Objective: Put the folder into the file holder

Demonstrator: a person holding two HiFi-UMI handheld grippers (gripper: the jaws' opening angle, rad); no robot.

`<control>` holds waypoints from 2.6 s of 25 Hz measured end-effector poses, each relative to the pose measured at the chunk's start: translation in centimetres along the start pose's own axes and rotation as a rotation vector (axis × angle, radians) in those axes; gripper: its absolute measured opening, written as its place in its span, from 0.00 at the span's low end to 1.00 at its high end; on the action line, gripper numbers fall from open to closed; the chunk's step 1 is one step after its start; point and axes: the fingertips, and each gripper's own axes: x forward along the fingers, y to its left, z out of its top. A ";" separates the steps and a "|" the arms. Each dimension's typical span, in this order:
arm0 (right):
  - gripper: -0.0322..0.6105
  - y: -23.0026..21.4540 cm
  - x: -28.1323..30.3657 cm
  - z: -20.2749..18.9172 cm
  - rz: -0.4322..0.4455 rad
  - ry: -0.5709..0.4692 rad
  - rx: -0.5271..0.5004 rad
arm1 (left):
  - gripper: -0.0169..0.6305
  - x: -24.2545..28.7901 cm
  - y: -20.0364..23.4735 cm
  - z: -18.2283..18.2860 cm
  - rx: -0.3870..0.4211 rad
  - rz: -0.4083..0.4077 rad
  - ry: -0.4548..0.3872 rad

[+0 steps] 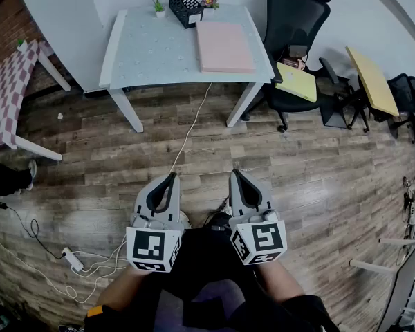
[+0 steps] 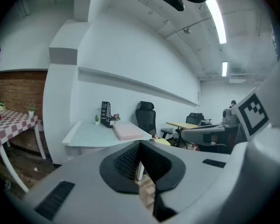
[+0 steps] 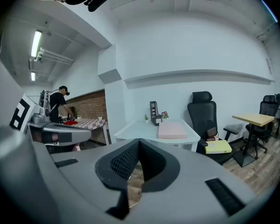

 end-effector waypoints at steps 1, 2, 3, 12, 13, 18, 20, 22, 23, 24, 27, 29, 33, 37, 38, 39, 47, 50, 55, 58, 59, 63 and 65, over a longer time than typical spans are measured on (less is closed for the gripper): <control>0.07 0.0 -0.1 -0.1 -0.001 0.000 0.000 | 0.04 -0.1 -0.1 0.0 0.000 0.000 0.000; 0.07 0.0 -0.2 -0.1 -0.002 0.001 -0.001 | 0.04 -0.2 -0.1 -0.1 0.001 -0.001 0.000; 0.07 0.0 -0.2 -0.1 -0.002 0.001 -0.002 | 0.04 -0.2 -0.1 -0.1 0.001 -0.001 0.000; 0.07 0.6 -0.1 0.0 -0.003 0.006 0.004 | 0.04 -0.5 0.4 -0.2 -0.011 -0.007 -0.002; 0.07 0.6 0.0 0.0 0.001 0.011 0.013 | 0.04 -0.5 0.5 -0.1 -0.016 -0.011 0.000; 0.07 0.2 0.1 0.1 0.001 0.018 0.051 | 0.04 -0.8 0.7 0.0 -0.038 -0.031 0.008; 0.07 0.1 0.0 0.3 -0.006 0.018 0.055 | 0.04 -0.9 0.9 0.0 -0.051 -0.036 0.007; 0.07 0.0 0.1 0.7 -0.010 0.020 0.052 | 0.04 -1.0 1.2 0.2 -0.068 -0.042 0.002; 0.07 0.0 0.2 0.9 -0.010 0.021 0.050 | 0.04 -1.0 1.4 0.3 -0.078 -0.044 -0.001; 0.07 0.0 0.3 1.0 -0.009 0.024 0.047 | 0.04 -0.9 1.5 0.3 -0.087 -0.047 -0.003; 0.07 -0.1 0.5 1.3 -0.002 0.036 0.035 | 0.04 -0.7 1.7 0.4 -0.122 -0.051 -0.004; 0.07 -0.2 0.9 1.3 0.005 0.043 0.033 | 0.05 -0.4 2.1 0.2 -0.142 -0.050 0.006; 0.07 -0.5 2.5 1.0 0.024 0.064 0.048 | 0.12 0.4 3.1 -0.5 -0.161 -0.047 0.047; 0.07 -1.1 4.5 0.5 0.058 0.079 0.078 | 0.16 1.7 4.2 -0.8 -0.193 -0.042 0.071; 0.07 -1.4 5.1 0.4 0.066 0.084 0.088 | 0.17 2.1 4.5 -0.8 -0.205 -0.040 0.078; 0.08 -1.7 5.8 0.3 0.072 0.090 0.096 | 0.18 2.5 4.8 -0.8 -0.217 -0.038 0.086; 0.15 -5.6 11.5 0.4 0.079 0.125 0.111 | 0.22 8.4 7.0 -0.6 -0.241 -0.012 0.145; 0.15 -7.8 14.2 0.6 0.084 0.144 0.112 | 0.22 11.9 7.0 0.0 -0.236 -0.013 0.171; 0.16 -11.6 18.6 1.9 0.107 0.154 0.117 | 0.23 17.5 6.9 1.8 -0.217 -0.009 0.201; 0.16 -13.9 20.6 2.4 0.125 0.164 0.127 | 0.24 20.4 6.8 2.8 -0.217 0.005 0.213; 0.17 -14.7 21.3 2.5 0.130 0.165 0.129 | 0.24 21.4 6.8 3.1 -0.217 0.012 0.215; 0.18 -17.8 23.7 3.6 0.151 0.155 0.131 | 0.24 25.0 6.6 4.7 -0.205 0.041 0.208; 0.18 -19.3 24.5 4.1 0.161 0.148 0.132 | 0.24 26.6 6.3 5.5 -0.202 0.051 0.200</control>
